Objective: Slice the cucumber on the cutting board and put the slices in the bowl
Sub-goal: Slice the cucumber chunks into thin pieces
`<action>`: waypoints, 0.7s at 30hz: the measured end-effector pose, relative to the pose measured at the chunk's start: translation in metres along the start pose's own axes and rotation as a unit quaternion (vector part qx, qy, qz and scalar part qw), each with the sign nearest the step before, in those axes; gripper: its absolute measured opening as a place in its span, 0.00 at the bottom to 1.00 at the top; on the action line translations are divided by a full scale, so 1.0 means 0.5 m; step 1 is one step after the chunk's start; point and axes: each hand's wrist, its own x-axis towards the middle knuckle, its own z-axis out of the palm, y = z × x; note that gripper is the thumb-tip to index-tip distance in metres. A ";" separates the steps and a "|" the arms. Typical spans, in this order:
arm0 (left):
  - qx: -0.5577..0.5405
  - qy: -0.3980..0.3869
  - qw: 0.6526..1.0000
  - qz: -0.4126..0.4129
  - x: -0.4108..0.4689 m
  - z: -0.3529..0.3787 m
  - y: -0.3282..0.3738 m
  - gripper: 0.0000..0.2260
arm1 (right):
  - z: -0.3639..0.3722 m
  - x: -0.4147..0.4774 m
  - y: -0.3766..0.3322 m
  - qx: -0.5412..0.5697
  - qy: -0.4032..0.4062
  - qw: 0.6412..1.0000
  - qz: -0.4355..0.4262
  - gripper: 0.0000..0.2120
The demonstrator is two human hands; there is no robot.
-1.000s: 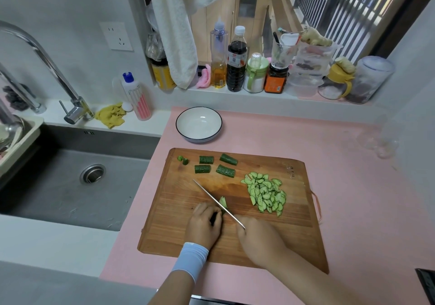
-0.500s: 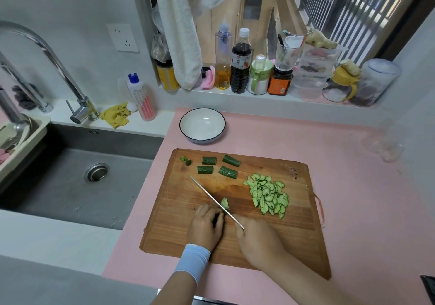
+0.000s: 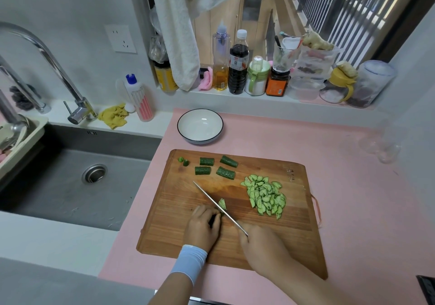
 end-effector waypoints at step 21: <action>-0.002 0.010 1.000 -0.007 -0.005 0.001 0.004 0.05 | 0.010 0.009 -0.012 0.003 0.020 1.000 -0.017 0.11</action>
